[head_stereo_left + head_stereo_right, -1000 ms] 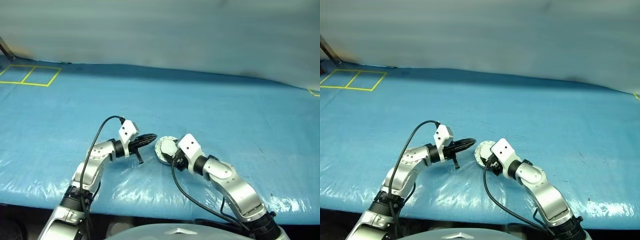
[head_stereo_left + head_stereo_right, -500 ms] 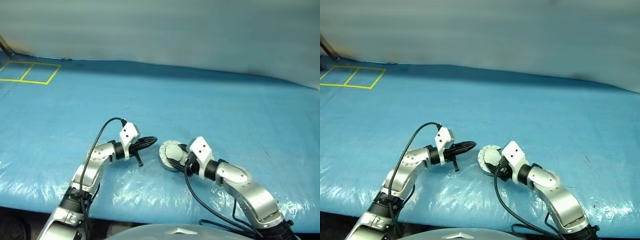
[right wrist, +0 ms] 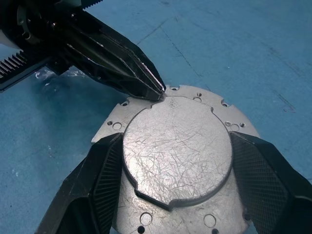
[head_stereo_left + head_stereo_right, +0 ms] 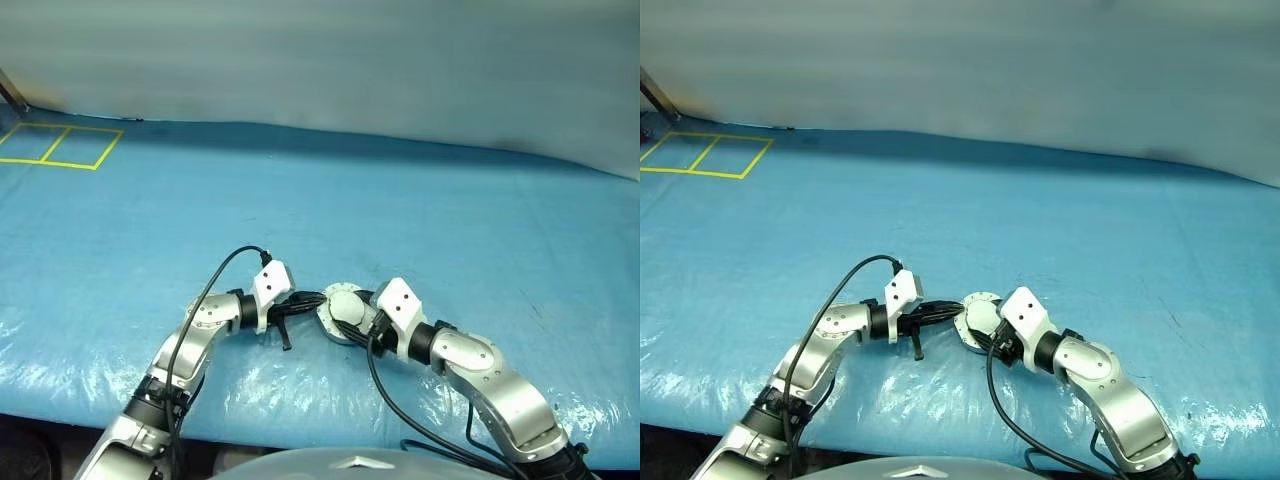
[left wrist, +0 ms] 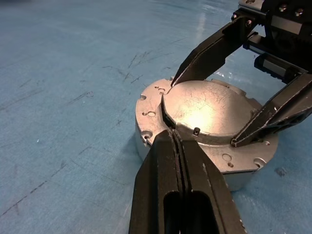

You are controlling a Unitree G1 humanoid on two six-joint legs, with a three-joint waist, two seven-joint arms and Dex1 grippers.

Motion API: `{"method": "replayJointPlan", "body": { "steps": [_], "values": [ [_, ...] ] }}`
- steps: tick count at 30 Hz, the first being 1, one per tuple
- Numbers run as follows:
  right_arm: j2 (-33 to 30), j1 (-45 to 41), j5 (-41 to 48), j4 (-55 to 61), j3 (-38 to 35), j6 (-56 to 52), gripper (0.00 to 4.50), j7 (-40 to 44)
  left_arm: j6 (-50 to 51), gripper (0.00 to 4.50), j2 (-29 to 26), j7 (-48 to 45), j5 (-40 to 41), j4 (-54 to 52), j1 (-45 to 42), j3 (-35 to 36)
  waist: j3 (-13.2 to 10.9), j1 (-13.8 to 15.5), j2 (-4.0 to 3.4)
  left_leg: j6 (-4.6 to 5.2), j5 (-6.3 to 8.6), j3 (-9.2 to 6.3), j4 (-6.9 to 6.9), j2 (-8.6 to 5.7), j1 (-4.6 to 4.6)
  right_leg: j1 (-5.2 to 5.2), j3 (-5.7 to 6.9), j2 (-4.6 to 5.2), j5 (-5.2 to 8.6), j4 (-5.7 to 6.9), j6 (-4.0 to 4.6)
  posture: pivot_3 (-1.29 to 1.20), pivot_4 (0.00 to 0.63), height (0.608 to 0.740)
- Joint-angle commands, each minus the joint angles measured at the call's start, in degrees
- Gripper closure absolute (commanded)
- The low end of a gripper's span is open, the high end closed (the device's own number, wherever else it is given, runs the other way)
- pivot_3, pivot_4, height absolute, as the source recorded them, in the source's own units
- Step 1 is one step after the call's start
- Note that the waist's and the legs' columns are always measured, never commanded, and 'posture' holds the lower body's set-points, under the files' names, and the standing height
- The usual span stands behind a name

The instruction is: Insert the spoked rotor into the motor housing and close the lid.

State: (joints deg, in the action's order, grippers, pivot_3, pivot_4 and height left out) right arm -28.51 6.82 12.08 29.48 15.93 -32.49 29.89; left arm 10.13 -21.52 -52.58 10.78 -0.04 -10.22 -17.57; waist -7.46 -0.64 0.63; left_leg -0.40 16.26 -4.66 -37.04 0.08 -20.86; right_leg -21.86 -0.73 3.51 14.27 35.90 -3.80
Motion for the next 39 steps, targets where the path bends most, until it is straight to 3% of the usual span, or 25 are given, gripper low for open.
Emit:
{"method": "replayJointPlan", "body": {
  "steps": [1, 9, 11, 14, 28, 30, 32, 39],
  "values": [
    [-0.83, 3.07, -1.83, -6.70, 3.83, -4.94, 1.46, 0.10, -0.77, 4.50, 0.61, 0.05, -1.39, 0.48, -0.87, -1.42, 0.01, -0.01, 0.01, 0.00, 0.00, -0.02, 0.00, 0.00, 0.02, 0.02, 0.00, 0.00, 0.00, 0.00, 0.00, 0.00, 0.150, 0.740],
    [1.07, 3.52, -1.63, -5.57, 1.57, -2.61, 1.46, -2.24, -4.38, 4.50, -1.76, -0.94, -7.62, 3.95, -1.34, -5.46, 0.16, 0.06, 0.05, 0.00, 0.00, -0.11, 0.01, -0.03, 0.24, 0.24, 0.00, 0.03, 0.00, -0.02, -0.01, 0.00, 0.150, 0.740],
    [0.99, 3.97, -1.00, -4.68, 1.51, -1.17, 0.74, -1.07, -4.65, 4.50, -1.66, -1.11, -7.60, 4.25, -1.44, -5.40, 0.17, 0.05, 0.02, 0.00, 0.00, -0.15, 0.00, -0.03, 0.25, 0.24, 0.01, 0.02, 0.02, -0.01, -0.04, 0.00, 0.150, 0.740],
    [2.50, 4.17, 0.12, -3.58, 0.48, -1.99, 0.01, -1.93, -5.24, 4.50, -1.56, -1.38, -7.57, 4.68, -1.68, -5.52, 0.17, 0.05, 0.01, 0.00, 0.00, -0.16, 0.00, -0.04, 0.24, 0.24, 0.01, 0.03, 0.02, -0.01, -0.05, 0.00, 0.150, 0.740],
    [10.18, 4.75, 5.25, -1.10, -8.33, 8.12, 0.01, -3.53, -6.50, 4.50, -1.30, -2.28, -7.97, 5.88, -2.58, -6.09, -0.26, 0.27, -0.48, 0.00, 0.00, -0.18, -0.02, -0.17, 0.11, 0.23, 0.00, 0.13, -0.01, -0.01, -0.13, 0.00, 0.150, 0.740],
    [11.95, 5.42, 8.85, -0.38, -11.12, 7.35, 0.01, -3.85, -6.55, 4.50, -1.32, -2.31, -8.03, 5.96, -2.61, -6.17, -0.31, 0.28, -0.56, 0.01, 0.00, -0.19, -0.02, -0.20, -0.09, 0.24, -0.01, 0.14, -0.21, 0.01, -0.47, 0.00, 0.150, 0.740],
    [13.02, 6.14, 13.62, 0.13, -13.87, 3.52, 0.01, -4.04, -6.61, 4.50, -1.35, -2.30, -8.10, 6.11, -2.67, -6.22, -0.38, 0.23, -0.67, 0.01, 0.00, -0.20, -0.02, -0.20, -0.17, 0.21, -0.01, 0.14, -0.37, 0.01, -0.24, 0.00, 0.150, 0.740],
    [17.92, 8.75, 39.68, -3.33, -27.82, -13.28, 0.01, -8.69, -6.78, 4.50, -1.45, -1.84, -8.23, 6.21, -2.51, -6.08, -0.45, 0.26, -0.74, 0.06, 0.04, -0.23, -0.01, -0.21, -0.27, 0.16, 0.00, 0.15, -0.34, 0.00, -0.16, 0.00, 0.150, 0.740]
  ]
}}
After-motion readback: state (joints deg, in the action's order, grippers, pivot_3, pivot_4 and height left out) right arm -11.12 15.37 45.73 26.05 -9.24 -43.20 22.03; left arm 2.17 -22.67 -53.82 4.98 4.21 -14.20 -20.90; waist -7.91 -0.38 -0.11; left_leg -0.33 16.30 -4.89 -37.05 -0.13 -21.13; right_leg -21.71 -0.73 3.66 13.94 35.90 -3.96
